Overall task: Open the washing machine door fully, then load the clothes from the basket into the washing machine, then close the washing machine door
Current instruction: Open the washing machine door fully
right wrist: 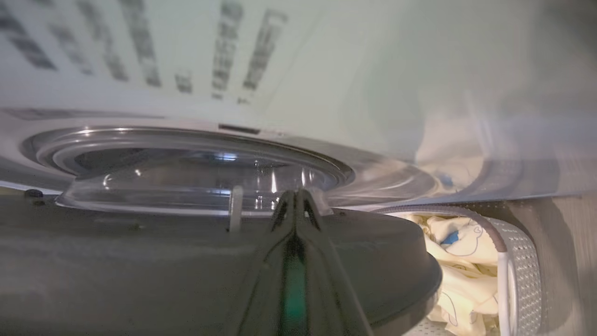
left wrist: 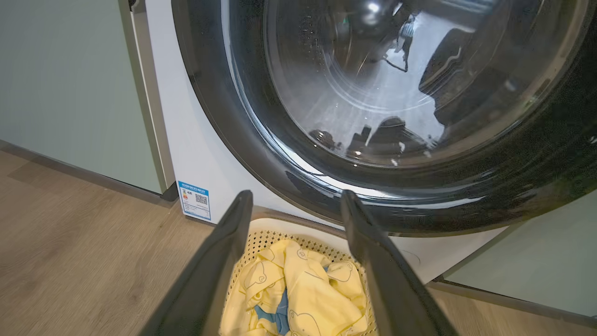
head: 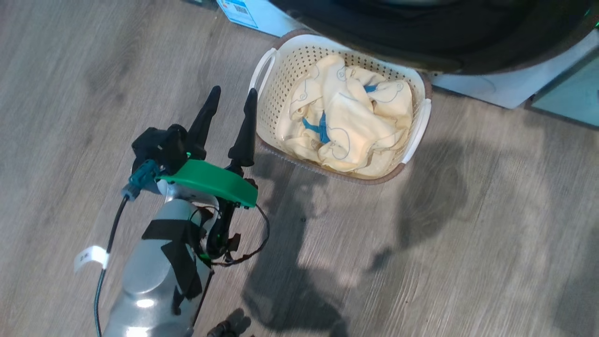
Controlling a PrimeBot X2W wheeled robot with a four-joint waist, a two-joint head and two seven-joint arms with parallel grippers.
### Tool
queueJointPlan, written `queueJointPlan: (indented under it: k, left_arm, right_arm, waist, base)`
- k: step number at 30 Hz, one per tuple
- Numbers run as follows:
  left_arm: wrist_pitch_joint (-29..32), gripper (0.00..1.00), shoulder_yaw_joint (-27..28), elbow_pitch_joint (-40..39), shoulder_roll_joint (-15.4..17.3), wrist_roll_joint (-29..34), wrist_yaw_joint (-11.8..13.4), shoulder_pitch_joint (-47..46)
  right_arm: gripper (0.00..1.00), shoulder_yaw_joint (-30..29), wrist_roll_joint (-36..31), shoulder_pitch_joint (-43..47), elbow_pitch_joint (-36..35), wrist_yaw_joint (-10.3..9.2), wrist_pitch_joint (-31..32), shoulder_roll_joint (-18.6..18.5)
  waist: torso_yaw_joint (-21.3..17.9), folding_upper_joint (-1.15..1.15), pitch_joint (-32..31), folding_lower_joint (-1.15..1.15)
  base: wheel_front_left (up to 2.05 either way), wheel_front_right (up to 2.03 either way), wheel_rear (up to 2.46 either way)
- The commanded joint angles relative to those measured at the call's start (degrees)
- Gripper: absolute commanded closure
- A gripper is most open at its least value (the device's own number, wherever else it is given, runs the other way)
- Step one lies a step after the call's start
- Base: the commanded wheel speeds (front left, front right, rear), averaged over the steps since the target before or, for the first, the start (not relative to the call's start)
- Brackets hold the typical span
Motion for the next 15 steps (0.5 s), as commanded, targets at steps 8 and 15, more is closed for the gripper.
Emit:
queueJointPlan:
  k: [8, 15]
  left_arm:
    - [-0.36, 0.00, 2.42, -0.97, 1.29, 0.31, -0.10, 0.39]
    - [-0.36, 0.00, 3.06, -0.20, 1.29, 0.92, -0.47, 1.57]
  right_arm:
    - [1.00, 3.96, -0.46, 4.41, -4.60, 0.26, 3.88, 1.58]
    - [1.00, 6.11, -0.50, 7.64, -5.88, 0.26, 5.61, 2.00]
  waist:
    - [-0.81, 0.00, -3.13, 0.00]
    - [-1.58, 0.00, -5.90, 0.00]
  base:
    - [0.00, 0.00, 0.00]
    - [0.00, 0.00, 0.00]
